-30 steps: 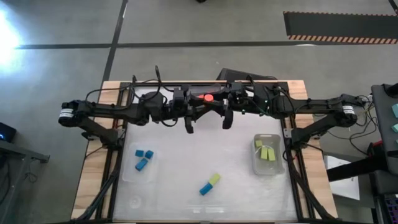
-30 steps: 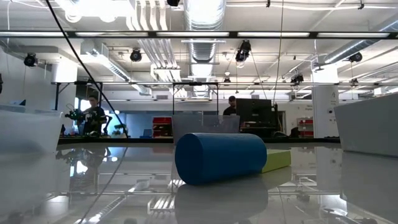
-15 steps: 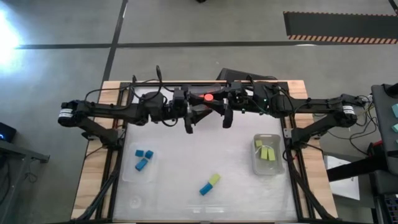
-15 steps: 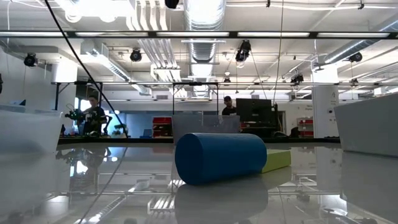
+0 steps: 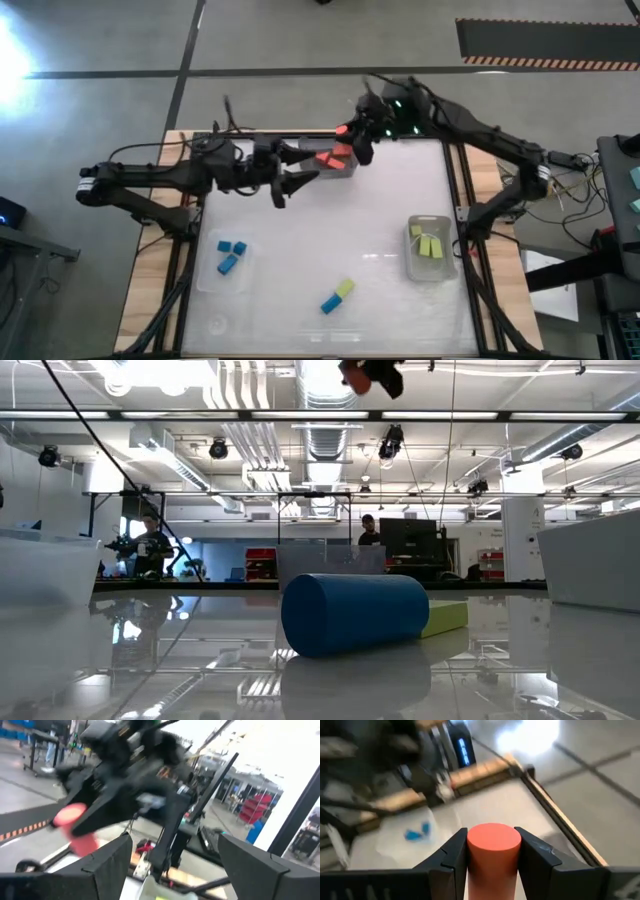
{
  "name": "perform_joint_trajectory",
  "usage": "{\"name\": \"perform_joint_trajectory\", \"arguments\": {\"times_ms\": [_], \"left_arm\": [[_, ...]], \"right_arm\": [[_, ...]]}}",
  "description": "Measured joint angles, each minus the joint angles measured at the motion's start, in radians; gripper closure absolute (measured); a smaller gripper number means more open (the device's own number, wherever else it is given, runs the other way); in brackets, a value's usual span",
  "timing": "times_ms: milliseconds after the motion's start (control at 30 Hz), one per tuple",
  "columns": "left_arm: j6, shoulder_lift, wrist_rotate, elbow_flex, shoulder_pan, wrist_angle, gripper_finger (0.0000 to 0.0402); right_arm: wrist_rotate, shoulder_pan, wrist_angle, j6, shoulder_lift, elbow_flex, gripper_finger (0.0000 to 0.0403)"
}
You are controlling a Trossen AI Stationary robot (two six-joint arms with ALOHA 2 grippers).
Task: Sort & place blocks by color
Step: Put the orange block into the black bin
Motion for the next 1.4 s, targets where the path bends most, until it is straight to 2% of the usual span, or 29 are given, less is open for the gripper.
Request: {"name": "perform_joint_trajectory", "arguments": {"times_ms": [167,367,600,1067,1400], "left_arm": [[0.004,-0.049,-0.033,0.000,0.000,0.018,0.0123],[0.033,-0.080,-0.106,0.000,0.002,0.017,0.0123],[0.032,-0.080,-0.107,0.000,0.001,0.018,0.0123],[0.038,-0.079,-0.109,0.000,0.002,0.034,0.0123],[0.063,-0.079,-0.120,0.000,0.002,0.033,0.0123]], "right_arm": [[-0.016,-0.075,-0.293,-0.140,0.171,0.217,0.0283],[-0.014,-0.132,-0.558,-0.292,0.371,0.446,0.0283],[0.003,-0.151,-0.710,-0.394,0.531,0.604,0.0283],[0.075,-0.199,-0.718,-0.503,0.756,0.613,0.0283],[0.098,-0.201,-0.696,-0.570,0.849,0.613,0.0283]]}}
